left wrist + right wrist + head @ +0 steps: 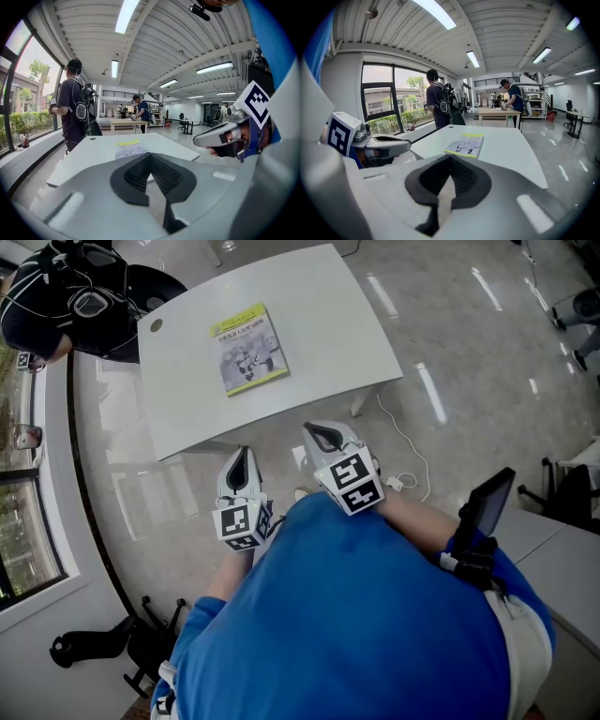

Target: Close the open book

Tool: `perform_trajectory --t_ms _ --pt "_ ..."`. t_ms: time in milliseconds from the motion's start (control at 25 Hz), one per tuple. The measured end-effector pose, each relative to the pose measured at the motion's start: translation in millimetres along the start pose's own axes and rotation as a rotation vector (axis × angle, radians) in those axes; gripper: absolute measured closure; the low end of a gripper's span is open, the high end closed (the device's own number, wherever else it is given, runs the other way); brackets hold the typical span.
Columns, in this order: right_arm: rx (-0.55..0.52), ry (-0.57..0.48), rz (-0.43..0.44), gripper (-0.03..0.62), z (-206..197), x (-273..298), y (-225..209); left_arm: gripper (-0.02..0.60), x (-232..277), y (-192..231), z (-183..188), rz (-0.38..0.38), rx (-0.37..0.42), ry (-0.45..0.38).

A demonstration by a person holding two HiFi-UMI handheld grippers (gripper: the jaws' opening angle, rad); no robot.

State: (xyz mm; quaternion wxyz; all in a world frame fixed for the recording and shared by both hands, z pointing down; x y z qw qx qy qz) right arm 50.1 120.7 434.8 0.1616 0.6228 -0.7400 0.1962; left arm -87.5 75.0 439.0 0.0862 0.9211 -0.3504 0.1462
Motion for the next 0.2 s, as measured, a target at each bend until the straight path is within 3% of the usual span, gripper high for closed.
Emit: perform_trajectory --t_ms 200 --pt "-0.010 -0.005 0.010 0.592 4.6 2.7 -4.6 0.574 6.1 -2.3 5.4 -0.005 0.014 0.002"
Point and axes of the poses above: the fingertips, and each gripper's own axes: x forward along the fingers, y to its left, z out of its top, the point moved 2 cm from there along -x, backward along the fingers, and after that the axes turned 3 degrees about -z, right-handed, at the moved point
